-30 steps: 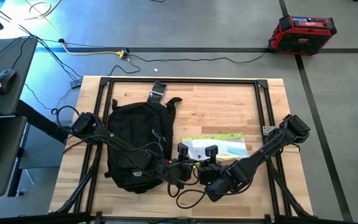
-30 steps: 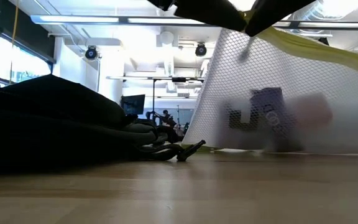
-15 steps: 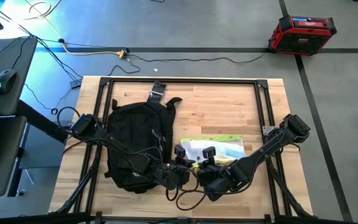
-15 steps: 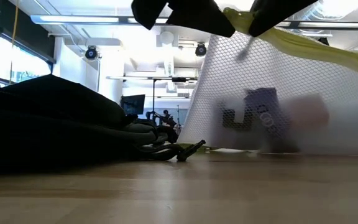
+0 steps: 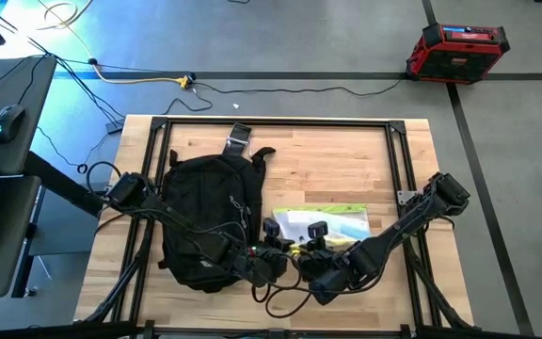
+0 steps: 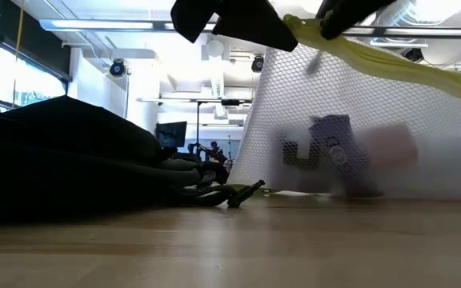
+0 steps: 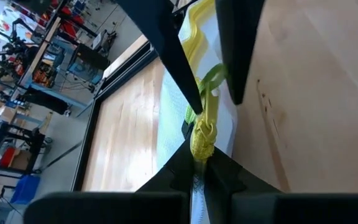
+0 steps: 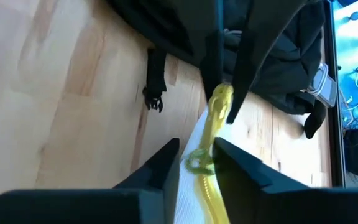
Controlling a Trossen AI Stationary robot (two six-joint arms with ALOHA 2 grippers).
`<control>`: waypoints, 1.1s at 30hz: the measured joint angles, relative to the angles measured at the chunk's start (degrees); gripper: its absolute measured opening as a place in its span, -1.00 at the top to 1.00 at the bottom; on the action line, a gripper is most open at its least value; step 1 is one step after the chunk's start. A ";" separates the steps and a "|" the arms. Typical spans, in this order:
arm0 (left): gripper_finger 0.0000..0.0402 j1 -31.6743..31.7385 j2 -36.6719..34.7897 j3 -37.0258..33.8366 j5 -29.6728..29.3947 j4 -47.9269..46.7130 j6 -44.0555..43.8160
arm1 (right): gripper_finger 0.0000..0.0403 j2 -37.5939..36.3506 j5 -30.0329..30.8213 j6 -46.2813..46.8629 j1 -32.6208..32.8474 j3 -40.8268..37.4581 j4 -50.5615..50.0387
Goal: Unpack backpack
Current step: Open the green zip bag
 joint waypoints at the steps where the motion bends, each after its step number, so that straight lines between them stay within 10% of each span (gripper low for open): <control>1: 1.00 0.04 0.00 0.00 -0.01 -0.04 -0.37 | 0.72 -0.04 0.01 0.19 0.00 0.48 -0.45; 24: 1.00 -1.94 -0.30 0.00 -10.77 -7.18 1.58 | 1.00 -0.04 -1.29 25.39 3.22 1.60 -28.58; 33: 1.00 -1.87 -0.35 0.00 -11.98 -15.96 -3.57 | 1.00 -0.02 -13.13 37.66 8.29 1.42 -35.99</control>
